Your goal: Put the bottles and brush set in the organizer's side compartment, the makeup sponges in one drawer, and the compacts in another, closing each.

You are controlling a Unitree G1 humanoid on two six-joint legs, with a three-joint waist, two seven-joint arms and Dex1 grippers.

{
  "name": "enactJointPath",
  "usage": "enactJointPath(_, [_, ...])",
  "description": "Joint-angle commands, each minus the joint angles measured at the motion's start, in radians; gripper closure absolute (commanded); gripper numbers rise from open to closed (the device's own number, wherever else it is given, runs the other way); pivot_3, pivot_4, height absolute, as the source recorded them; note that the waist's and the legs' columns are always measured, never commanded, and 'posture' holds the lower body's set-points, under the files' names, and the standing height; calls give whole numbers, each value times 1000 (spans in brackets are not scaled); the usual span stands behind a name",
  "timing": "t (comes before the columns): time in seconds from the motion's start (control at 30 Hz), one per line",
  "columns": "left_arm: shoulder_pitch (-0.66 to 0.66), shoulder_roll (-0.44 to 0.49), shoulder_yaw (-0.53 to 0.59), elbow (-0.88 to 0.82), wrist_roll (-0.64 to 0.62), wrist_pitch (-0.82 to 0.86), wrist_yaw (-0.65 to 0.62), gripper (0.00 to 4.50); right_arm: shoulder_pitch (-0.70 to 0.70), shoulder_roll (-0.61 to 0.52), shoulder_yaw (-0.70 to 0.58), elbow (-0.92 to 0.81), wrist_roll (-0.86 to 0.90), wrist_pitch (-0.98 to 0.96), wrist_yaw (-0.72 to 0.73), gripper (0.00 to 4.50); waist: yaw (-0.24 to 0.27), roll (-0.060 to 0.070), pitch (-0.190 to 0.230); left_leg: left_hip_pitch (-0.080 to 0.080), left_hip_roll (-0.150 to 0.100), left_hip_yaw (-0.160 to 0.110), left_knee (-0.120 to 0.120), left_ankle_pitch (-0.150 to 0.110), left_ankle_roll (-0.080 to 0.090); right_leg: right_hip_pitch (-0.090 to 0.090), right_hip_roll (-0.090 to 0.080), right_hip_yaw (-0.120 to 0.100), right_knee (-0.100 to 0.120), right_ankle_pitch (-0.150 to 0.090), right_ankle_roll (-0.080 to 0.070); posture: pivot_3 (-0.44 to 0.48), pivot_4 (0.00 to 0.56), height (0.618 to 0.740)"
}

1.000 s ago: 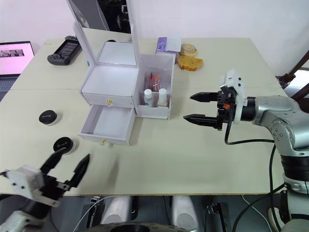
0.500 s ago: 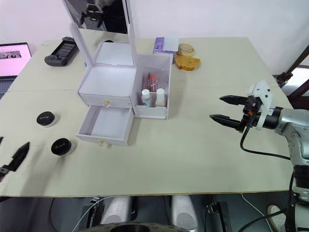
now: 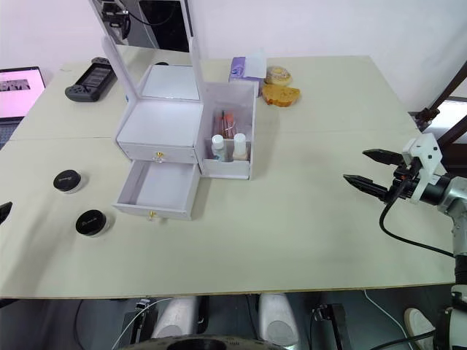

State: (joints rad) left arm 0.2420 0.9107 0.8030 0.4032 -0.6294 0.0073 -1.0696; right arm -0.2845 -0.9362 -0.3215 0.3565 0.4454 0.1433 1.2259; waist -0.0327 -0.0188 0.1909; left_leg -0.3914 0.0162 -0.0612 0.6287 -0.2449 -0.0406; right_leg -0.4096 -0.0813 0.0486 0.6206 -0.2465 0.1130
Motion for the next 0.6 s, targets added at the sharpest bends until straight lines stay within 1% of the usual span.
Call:
enactJointPath(0.03, [-13, 20, 26, 8, 11, -20, -21, 53, -3, -12, -25, -46, 21, 8, 9, 0, -6, 0, 0, 0, 0, 0, 0, 0, 0, 0, 0, 0, 0, 0, 0, 0, 150, 740])
enactJointPath(0.13, [-15, 13, 29, 1, 19, -19, -24, 53, -3, -18, -5, -111, 56, 85, 39, 0, -10, 0, 0, 0, 0, 0, 0, 0, 0, 0, 0, 0, 1, 0, 0, 0, 150, 740])
enactJointPath(0.17, [-2, 6, 32, -16, 17, -13, -25, 53, 4, -31, 9, -159, 78, 136, 63, 0, -10, 0, 0, 0, 0, 0, 0, 0, 0, 0, 0, 0, 1, 0, 0, 0, 150, 740])
enactJointPath(0.27, [79, -30, 35, -116, 11, 4, -45, 53, -15, -65, 58, -320, 165, 310, 108, 0, -15, 1, 1, 1, 0, 0, 0, 0, 0, -1, 0, 1, 2, 0, 0, 0, 150, 740])
enactJointPath(0.37, [130, -61, 44, -185, 1, 23, -40, 53, -50, -72, 85, -414, 206, 395, 105, 0, -14, 2, 1, 1, 1, 0, 0, 0, 0, -2, 0, 1, 3, 0, 0, 0, 150, 740])
enactJointPath(0.43, [179, -100, 49, -237, 8, 16, -34, 53, -113, -75, 133, -502, 237, 464, 102, 0, -11, 1, 1, 1, 1, 0, 1, 0, 0, -2, 0, 1, 4, 0, 0, 0, 150, 740])
enactJointPath(0.5, [231, -145, 51, -297, 14, 7, -23, 53, -190, -100, 184, -586, 297, 560, 132, 0, -12, 2, 2, 1, 1, 0, 1, 0, 0, -2, 0, 1, 4, 0, 0, 0, 150, 740])
enactJointPath(0.6, [255, -188, 54, -323, 16, -8, -6, 53, -281, -113, 220, -640, 358, 653, 146, 0, -5, 1, 1, 0, 1, 1, 1, 0, 0, -3, -1, 2, 4, 0, 0, 0, 150, 740])
